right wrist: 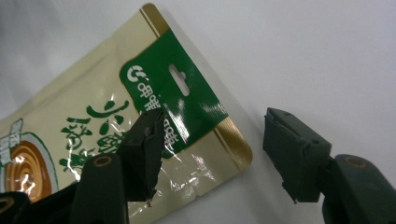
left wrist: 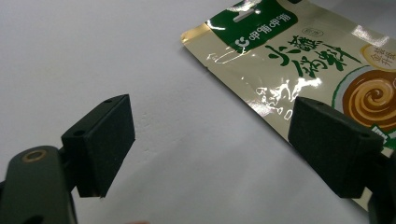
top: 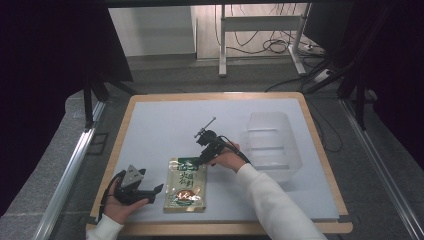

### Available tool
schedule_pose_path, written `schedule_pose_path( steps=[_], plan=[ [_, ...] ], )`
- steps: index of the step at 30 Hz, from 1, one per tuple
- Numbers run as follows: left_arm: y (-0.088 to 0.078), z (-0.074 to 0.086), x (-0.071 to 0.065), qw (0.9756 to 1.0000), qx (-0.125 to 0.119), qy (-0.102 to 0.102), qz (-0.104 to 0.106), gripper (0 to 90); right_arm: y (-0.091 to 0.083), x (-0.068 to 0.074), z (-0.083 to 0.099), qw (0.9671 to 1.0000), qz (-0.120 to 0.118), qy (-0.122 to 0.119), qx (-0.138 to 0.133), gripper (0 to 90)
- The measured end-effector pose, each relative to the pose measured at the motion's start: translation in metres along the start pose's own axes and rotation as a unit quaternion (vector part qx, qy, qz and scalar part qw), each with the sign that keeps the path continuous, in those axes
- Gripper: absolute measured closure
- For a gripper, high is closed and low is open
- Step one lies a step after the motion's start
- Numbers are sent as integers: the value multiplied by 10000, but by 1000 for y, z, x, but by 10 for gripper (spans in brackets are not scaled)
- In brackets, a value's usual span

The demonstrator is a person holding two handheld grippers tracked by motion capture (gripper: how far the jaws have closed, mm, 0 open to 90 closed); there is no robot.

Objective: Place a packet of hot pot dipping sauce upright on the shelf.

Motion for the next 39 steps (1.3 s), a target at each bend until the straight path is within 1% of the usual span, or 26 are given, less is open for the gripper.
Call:
schedule_pose_path(
  steps=[4,5,6,8,10,11,12,13,15,17,19,20,21,22,24,26,27,28,30,32,34,37,39],
  plan=[
    [0,0,0,10000,0,-3,4,147,1,0,1,9999,-76,-28,87,412],
    [0,0,0,10000,1,-2,4,147,0,1,1,9998,-179,-38,101,432],
    [0,0,0,10000,1,-2,3,147,-1,2,2,9997,-210,-76,101,434],
    [0,0,0,10000,-1,0,5,147,-5,5,3,9997,-188,-132,72,451],
    [0,0,0,10000,1,2,5,147,-9,7,4,9995,-247,-193,32,469],
    [0,0,1,10000,35,41,-15,147,-12,8,4,9993,-283,-239,20,477],
    [0,0,0,10000,19,19,-8,147,-14,10,5,9992,-316,-261,22,485],
    [0,0,0,10000,13,16,-5,147,-17,12,6,9988,-364,-342,-5,492],
    [0,0,0,10000,17,21,-8,147,-19,14,7,9983,-391,-435,-38,512],
    [0,0,0,10000,18,27,-8,147,-20,17,8,9977,-458,-509,-13,527],
    [0,0,0,10000,18,28,-9,147,-20,17,9,9975,-454,-546,21,530],
    [0,0,0,10000,18,27,-9,147,-16,18,9,9973,-410,-592,129,532],
    [0,0,0,10000,39,48,-18,147,-13,17,9,9972,-414,-597,181,532],
    [0,0,0,10000,11,16,-8,147,-10,16,8,9972,-398,-588,216,532],
    [0,0,0,10000,9,14,-6,147,-4,13,8,9975,-407,-509,287,532],
    [0,0,0,10000,8,7,-8,147,1,11,7,9978,-383,-465,260,542],
    [0,0,0,10000,10,9,-10,147,3,9,7,9975,-438,-493,252,546],
    [0,0,1,10000,8,5,-8,147,4,9,7,9974,-465,-500,245,561],
    [0,0,1,10000,7,6,-5,147,7,11,7,9973,-387,-566,246,603],
    [0,0,1,10000,9,6,-6,146,7,12,7,9972,-390,-584,237,617],
    [0,0,1,10000,9,11,-4,147,7,13,7,9975,-255,-611,236,669],
    [-1,0,0,10000,6,15,-5,147,7,13,8,9979,-134,-597,200,760],
    [-1,0,1,10000,7,15,-7,147,6,13,9,9981,-159,-571,144,807]
  ],
)
Point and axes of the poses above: each handheld gripper's, and its own axes: y roughly forward along the jaws, z roughly out of its underside, x roughly to its left, the point moved 1 cm from there along y, roughly forward along the jaws, and after that the axes turned 13 degrees about x, right-handed, at the moved point
